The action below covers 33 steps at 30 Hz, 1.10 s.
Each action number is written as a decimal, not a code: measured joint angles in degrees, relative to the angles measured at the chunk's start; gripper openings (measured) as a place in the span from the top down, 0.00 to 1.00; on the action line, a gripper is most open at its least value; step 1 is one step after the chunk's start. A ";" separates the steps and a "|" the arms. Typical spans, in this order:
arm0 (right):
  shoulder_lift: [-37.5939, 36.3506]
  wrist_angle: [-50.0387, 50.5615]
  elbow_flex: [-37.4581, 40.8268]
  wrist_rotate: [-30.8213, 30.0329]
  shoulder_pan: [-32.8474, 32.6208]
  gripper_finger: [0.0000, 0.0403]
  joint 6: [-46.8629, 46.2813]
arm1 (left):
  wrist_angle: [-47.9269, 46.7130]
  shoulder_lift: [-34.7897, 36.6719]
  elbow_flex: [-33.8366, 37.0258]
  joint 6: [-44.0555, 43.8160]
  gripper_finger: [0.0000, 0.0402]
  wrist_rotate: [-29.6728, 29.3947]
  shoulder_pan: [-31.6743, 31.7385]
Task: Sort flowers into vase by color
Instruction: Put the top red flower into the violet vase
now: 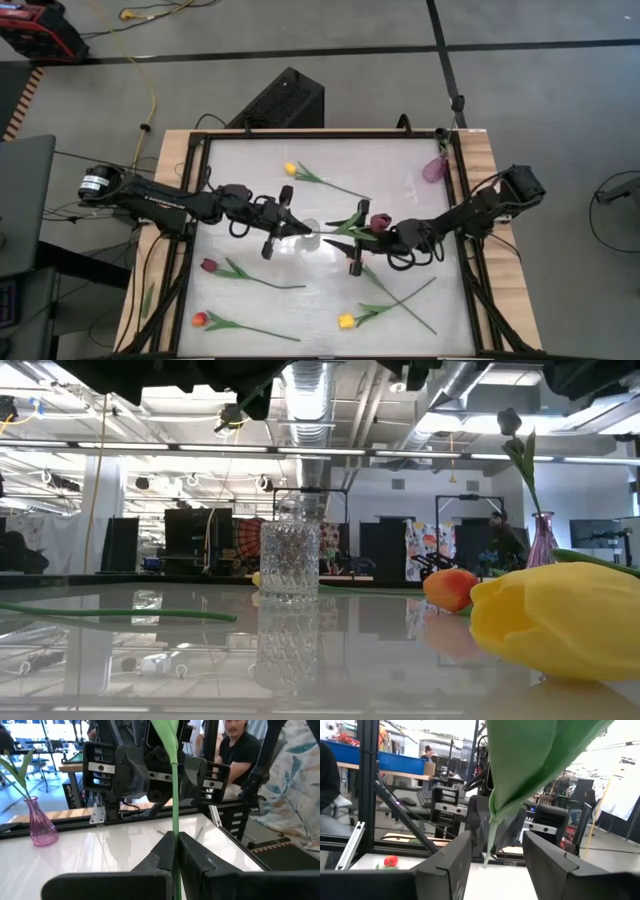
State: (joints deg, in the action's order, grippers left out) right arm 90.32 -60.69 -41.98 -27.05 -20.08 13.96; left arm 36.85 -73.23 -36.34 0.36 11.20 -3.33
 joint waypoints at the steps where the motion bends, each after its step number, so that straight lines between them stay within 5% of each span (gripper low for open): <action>1: 0.00 -0.14 0.00 0.00 0.01 0.52 0.02 | 0.40 0.00 -0.02 0.00 1.00 -0.02 0.00; 22: 0.00 -5.87 0.00 4.66 2.05 0.73 1.62 | 3.16 0.00 -0.02 -0.81 1.00 -2.89 0.03; 33: 0.00 -5.77 0.00 4.68 2.61 0.96 1.63 | 2.95 0.00 -0.02 -0.60 1.00 -2.89 0.04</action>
State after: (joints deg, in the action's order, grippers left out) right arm 90.32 -66.46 -41.98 -22.37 -17.47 15.59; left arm 39.80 -73.23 -36.36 -0.24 8.32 -3.29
